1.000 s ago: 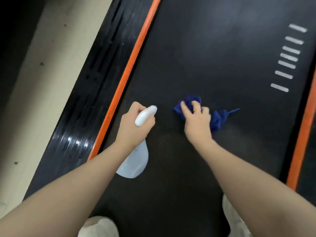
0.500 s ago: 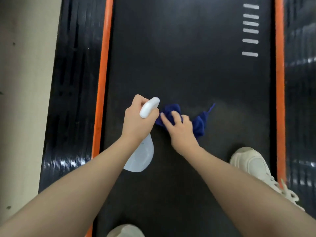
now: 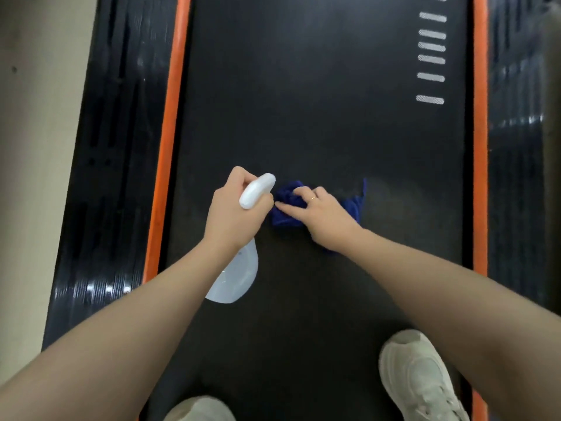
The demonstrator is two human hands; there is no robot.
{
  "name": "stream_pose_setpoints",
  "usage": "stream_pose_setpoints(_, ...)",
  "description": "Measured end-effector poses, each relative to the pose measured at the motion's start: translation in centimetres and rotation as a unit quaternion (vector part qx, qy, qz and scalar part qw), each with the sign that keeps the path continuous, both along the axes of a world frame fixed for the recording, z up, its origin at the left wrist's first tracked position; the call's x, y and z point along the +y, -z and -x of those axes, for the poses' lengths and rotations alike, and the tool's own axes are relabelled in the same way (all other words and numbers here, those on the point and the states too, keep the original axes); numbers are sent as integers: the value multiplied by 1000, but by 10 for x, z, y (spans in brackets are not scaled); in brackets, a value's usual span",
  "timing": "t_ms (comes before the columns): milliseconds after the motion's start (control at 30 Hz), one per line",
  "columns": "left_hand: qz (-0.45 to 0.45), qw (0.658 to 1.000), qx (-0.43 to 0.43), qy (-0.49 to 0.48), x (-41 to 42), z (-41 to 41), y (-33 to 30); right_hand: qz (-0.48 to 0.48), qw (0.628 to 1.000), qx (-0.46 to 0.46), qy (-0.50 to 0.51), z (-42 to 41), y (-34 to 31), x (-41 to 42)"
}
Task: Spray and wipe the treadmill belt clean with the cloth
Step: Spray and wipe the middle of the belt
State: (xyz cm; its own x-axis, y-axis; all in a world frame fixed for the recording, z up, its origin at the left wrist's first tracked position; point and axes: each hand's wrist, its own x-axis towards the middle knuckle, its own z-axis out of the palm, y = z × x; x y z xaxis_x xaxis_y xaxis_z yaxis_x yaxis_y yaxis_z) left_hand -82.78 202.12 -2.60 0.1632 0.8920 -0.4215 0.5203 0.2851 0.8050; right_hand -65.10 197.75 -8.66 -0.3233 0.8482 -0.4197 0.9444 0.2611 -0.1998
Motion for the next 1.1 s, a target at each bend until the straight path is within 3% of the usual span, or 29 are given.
stream_pose_setpoints(67, -6, 1000, 3, -21, -1, 1, 3, -36, 996, -16, 83, -21, 6, 25)
stream_pose_setpoints(167, -13, 999, 14, -38, -1, -1, 6, -46, 929, -41, 366, -21, 13, 57)
stream_pose_setpoints(200, -17, 999, 18, -48, 0, -2, 6, -71, 927, -51, 365, -8, 14, 59)
stream_pose_setpoints(300, -24, 996, 33, -78, 0, -2, 4, -149, 982, 19, 113, 28, 19, 31)
stream_pose_setpoints(367, -22, 995, 42, -83, 1, -5, 2, -100, 991, 68, -52, 25, 22, 15)
stream_pose_setpoints(400, -19, 995, 49, -83, 1, -8, 2, -73, 991, 71, -82, 15, 21, 21)
stream_pose_setpoints(433, -15, 995, 58, -82, 1, -11, 2, -89, 992, 69, -65, 4, 21, 31)
stream_pose_setpoints(500, -8, 995, 68, -70, -2, -16, 3, -136, 988, 44, 64, -18, 18, 53)
stream_pose_setpoints(567, -2, 996, 75, -50, -7, -21, 3, -118, 971, -11, 207, -39, 21, 64)
stream_pose_setpoints(633, -2, 996, 82, -37, -12, -24, 2, -104, 962, -30, 252, -44, 19, 50)
stream_pose_setpoints(733, 1, 995, 92, -28, -14, -26, -5, -166, 980, 31, 109, -26, 20, -9)
stream_pose_setpoints(800, 17, 996, 87, -7, -15, -30, -9, -113, 987, 43, -106, -28, 22, -34)
stream_pose_setpoints(833, 25, 996, 80, 9, -17, -33, -9, -79, 982, 28, -170, -36, 23, -31)
stream_pose_setpoints(867, 30, 997, 73, 24, -19, -36, -9, -87, 983, 22, -161, -46, 23, -22)
stream_pose_setpoints(933, 32, 996, 67, 50, -28, -43, -7, -146, 989, 5, 33, -66, 19, 1)
stream_pose_setpoints(1000, 38, 995, 67, 70, -38, -54, -5, -93, 972, -34, 212, -92, 12, 8)
stream_pose_setpoints(1100, 54, 995, 58, 64, -51, -77, -8, 21, 957, 78, 280, -145, -11, -25)
